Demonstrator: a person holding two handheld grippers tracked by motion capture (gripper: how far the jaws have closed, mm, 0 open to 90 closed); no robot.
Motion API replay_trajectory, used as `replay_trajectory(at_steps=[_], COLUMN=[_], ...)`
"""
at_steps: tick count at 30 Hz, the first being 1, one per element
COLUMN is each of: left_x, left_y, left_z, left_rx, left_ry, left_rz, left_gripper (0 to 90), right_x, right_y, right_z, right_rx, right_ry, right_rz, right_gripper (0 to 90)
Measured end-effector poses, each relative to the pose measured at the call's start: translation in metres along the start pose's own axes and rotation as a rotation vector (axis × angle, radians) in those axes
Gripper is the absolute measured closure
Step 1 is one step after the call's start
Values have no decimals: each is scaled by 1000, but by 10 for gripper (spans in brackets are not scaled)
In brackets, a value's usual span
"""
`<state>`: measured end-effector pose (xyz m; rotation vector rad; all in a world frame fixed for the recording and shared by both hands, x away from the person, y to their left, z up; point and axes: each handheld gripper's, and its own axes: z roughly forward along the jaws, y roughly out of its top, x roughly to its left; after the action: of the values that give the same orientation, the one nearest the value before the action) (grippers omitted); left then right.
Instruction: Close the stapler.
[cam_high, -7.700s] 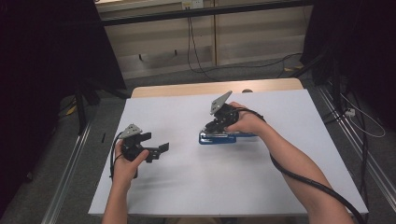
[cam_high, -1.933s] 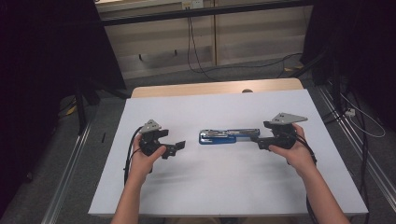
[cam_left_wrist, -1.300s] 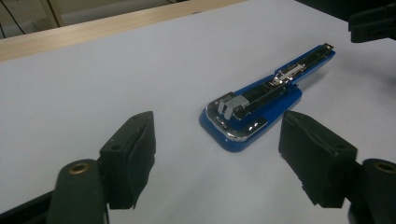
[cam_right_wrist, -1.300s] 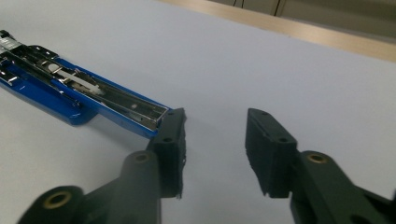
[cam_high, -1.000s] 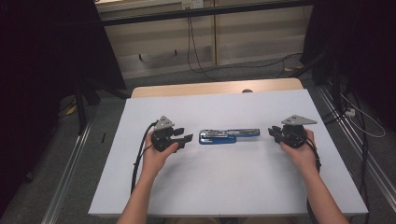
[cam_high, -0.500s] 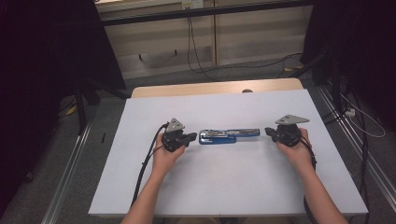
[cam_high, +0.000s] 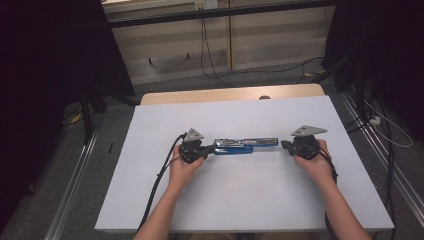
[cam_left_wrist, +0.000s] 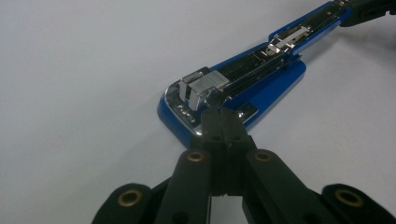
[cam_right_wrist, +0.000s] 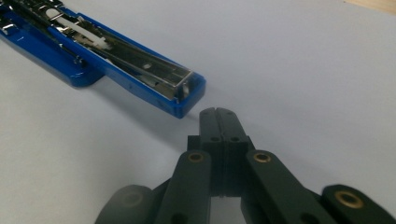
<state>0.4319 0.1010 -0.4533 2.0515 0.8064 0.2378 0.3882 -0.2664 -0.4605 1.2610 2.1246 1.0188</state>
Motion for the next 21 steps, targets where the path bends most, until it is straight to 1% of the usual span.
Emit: replay_trajectory(at_steps=[4, 11, 13, 16, 17, 21], left_x=[-1, -1, -1, 0, 0, -1], left_y=[-1, -1, -1, 0, 0, 1], left_z=[2, 2, 2, 2, 2, 2], left_rx=[1, -2, -5, -10, -10, -8], left_ry=[7, 12, 12, 8, 7, 9], left_rz=[10, 9, 2, 0, 7, 11], left_gripper=[900, 900, 900, 900, 900, 900], right_x=[3, 3, 4, 4, 4, 6], right_y=[2, 1, 0, -1, -1, 0], right_z=[1, 2, 3, 5, 6, 7], right_rx=[16, 24, 35, 40, 39, 36], right_ry=[7, 21, 21, 37, 38, 42], right_rz=[-16, -19, -19, -16, -18, -20], right_gripper=[900, 900, 900, 900, 900, 900])
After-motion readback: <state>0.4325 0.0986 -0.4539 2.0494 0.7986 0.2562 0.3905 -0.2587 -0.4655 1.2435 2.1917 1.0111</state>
